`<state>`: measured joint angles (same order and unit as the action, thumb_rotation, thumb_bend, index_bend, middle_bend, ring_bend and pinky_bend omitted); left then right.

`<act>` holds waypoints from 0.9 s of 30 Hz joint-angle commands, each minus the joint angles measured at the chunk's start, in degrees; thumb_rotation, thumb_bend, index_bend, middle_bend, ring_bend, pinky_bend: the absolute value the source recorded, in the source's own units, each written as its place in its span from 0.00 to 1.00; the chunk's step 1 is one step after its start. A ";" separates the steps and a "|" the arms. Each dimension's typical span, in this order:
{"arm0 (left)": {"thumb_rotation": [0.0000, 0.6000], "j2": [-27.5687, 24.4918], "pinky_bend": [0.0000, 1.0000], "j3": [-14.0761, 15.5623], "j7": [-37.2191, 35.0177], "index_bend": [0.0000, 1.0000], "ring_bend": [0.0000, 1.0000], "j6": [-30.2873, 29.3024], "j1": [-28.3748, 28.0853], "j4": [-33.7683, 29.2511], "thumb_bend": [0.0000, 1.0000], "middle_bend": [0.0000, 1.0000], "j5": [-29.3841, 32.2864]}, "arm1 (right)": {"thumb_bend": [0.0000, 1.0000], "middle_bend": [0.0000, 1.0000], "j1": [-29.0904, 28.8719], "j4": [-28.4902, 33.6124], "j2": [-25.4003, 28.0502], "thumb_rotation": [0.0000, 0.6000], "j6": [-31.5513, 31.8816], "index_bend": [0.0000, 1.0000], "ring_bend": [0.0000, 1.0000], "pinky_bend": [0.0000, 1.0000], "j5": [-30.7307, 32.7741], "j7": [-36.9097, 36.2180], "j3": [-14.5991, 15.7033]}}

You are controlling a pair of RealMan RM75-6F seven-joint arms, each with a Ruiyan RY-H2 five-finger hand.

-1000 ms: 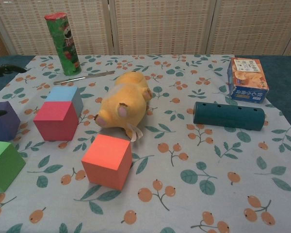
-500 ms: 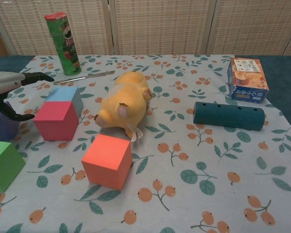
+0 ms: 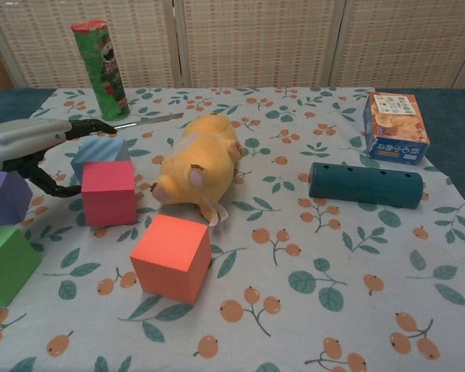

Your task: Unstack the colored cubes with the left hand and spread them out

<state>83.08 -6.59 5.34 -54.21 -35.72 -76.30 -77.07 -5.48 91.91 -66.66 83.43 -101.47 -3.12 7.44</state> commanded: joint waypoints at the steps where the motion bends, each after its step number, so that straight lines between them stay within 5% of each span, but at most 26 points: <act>1: 1.00 -0.30 0.08 0.87 0.96 0.00 0.00 -1.77 0.10 -3.92 0.31 0.00 -2.07 | 0.17 0.00 0.09 0.15 0.29 1.00 0.53 0.00 0.00 0.00 -0.09 -0.31 -0.14; 14: 1.00 2.97 0.08 3.06 7.15 0.00 0.00 -4.79 -1.39 -11.49 0.30 0.00 -8.95 | 0.18 0.00 0.29 0.42 1.01 1.00 1.24 0.00 0.00 0.00 -0.29 -0.99 -0.22; 27: 1.00 -1.77 0.08 2.65 10.88 0.00 0.00 -11.43 1.45 -16.60 0.31 0.00 -9.92 | 0.17 0.00 0.15 0.76 1.08 1.00 0.54 0.00 0.00 0.00 -0.84 -0.67 0.26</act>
<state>81.98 -3.69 16.58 -65.01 -34.70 -92.59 -87.31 -5.34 92.65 -65.59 83.95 -102.30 -3.82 7.69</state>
